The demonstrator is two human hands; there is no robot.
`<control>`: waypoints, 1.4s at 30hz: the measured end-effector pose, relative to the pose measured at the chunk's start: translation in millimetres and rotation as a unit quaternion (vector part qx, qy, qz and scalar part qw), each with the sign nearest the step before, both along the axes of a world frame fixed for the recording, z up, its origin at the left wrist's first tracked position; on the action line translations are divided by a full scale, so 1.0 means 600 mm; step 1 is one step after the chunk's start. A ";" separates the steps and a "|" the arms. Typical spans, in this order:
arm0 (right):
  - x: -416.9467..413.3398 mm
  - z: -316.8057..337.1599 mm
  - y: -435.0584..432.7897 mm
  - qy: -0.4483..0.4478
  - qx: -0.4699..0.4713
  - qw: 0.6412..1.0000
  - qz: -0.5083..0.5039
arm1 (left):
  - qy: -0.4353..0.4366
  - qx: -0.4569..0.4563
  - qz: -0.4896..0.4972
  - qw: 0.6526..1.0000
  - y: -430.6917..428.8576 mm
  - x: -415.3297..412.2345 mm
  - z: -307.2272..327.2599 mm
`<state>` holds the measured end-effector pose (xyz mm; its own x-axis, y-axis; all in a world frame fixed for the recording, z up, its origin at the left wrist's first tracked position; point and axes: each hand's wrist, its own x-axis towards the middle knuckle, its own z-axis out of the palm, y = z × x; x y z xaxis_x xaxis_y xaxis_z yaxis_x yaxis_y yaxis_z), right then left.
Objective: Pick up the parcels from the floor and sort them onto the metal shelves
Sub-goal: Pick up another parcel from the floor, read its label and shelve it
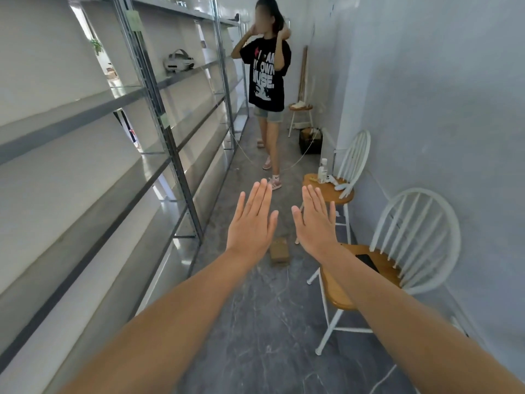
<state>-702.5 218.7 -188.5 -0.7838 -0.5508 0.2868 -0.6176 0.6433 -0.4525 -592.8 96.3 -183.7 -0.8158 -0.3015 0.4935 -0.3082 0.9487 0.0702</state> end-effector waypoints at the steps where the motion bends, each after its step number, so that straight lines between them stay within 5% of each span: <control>1: -0.006 -0.001 -0.015 0.002 0.002 1.000 -0.002 | 0.001 0.001 -0.004 1.000 -0.017 -0.010 -0.001; 19: -0.109 -0.007 -0.319 0.005 0.037 0.999 -0.024 | 0.012 0.038 -0.077 0.996 -0.329 -0.157 -0.028; 42: -0.467 -0.013 -0.425 -0.016 0.040 0.999 -0.024 | 0.016 0.067 -0.087 0.994 -0.440 -0.503 -0.042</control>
